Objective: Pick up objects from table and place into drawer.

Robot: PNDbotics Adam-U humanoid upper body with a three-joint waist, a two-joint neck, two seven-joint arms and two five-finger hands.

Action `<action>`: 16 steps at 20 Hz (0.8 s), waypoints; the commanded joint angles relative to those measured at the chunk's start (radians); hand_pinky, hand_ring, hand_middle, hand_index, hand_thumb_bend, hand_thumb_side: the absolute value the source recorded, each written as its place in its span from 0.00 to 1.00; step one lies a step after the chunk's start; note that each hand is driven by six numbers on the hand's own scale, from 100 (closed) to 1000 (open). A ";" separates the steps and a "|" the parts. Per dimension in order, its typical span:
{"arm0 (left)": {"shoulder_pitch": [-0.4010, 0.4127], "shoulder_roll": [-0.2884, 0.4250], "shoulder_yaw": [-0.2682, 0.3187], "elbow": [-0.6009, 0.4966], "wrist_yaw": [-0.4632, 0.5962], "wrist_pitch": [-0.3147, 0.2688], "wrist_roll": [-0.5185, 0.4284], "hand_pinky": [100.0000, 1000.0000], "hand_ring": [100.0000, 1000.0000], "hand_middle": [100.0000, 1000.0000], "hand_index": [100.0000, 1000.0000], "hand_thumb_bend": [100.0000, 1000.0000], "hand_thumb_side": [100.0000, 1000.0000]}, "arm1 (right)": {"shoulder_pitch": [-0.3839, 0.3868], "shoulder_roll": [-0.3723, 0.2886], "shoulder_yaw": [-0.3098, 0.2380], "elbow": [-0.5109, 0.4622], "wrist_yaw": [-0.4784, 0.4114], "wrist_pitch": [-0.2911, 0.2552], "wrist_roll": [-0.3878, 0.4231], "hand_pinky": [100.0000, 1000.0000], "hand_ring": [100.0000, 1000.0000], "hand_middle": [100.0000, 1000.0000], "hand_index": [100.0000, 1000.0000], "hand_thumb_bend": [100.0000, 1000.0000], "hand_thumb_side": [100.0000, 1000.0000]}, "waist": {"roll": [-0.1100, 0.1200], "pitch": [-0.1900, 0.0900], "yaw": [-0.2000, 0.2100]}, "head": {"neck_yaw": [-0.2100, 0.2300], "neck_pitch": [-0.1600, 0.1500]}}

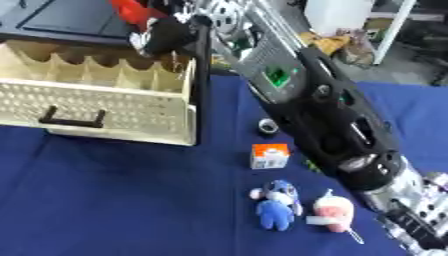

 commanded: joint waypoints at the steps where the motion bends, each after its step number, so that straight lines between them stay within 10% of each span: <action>1: -0.014 0.013 0.006 -0.012 0.001 0.000 0.000 0.00 0.00 0.00 0.64 0.44 0.89 | -0.016 -0.009 -0.005 0.007 0.015 -0.007 -0.004 0.25 0.38 0.19 0.38 0.00 0.06 | 0.007 -0.016 0.003 | 0.001 -0.010; 5: -0.014 0.013 0.006 -0.012 0.003 0.000 0.001 0.00 0.00 0.00 0.64 0.44 0.89 | -0.014 -0.013 0.002 0.011 0.030 -0.027 0.023 0.48 0.57 0.45 0.64 0.00 0.06 | 0.007 -0.016 0.002 | 0.004 -0.008; 16: -0.014 0.010 0.007 -0.012 0.005 0.001 0.004 0.00 0.00 0.00 0.63 0.44 0.88 | -0.014 -0.010 -0.016 0.014 0.074 -0.079 0.076 0.64 0.72 0.63 0.80 0.15 0.43 | 0.006 -0.017 0.002 | 0.007 -0.006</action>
